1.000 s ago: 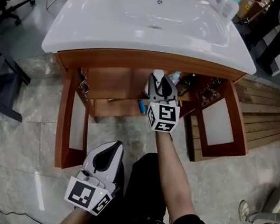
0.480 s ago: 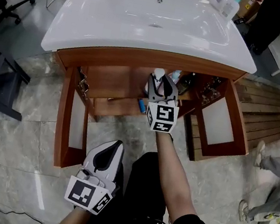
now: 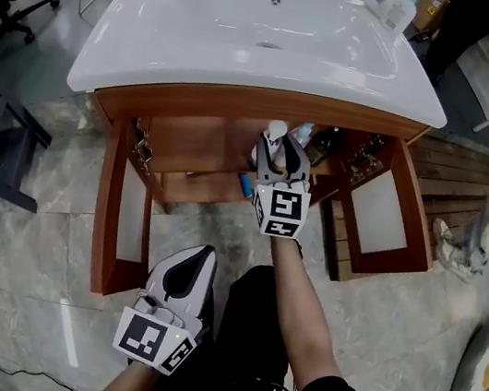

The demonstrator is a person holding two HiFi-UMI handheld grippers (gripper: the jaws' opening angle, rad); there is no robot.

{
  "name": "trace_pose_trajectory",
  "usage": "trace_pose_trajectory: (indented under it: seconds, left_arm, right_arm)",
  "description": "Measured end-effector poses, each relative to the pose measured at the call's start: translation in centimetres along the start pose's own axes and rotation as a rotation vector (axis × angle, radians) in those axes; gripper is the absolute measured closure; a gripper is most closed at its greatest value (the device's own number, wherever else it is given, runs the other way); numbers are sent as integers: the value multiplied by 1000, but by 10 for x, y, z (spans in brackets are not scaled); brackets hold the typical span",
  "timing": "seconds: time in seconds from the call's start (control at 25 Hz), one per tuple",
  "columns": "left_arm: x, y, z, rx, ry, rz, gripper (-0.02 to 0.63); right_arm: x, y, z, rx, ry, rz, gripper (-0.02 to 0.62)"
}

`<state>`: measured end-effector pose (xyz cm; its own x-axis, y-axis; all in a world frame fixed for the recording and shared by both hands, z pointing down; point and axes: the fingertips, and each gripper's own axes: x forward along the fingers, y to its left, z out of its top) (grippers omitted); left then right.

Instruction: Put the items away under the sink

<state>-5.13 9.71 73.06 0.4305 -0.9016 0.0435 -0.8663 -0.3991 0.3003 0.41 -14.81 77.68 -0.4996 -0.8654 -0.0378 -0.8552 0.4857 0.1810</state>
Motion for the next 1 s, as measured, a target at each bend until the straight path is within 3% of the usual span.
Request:
trace_pose_trajectory:
  seconds: [0.32,0.8,1.0]
  left_arm:
    - [6,0,-2,-6,11,-4,601]
    - [21,1,-4,-19,17,-16,601]
    - [31,2,-5,-45,50,-16,601]
  right_arm:
    - [0,2,1,-61,40,-11,405]
    - [-26,-9,12,47,-32,-27,405]
    - [-44,-17,11,123,-15,-39,520]
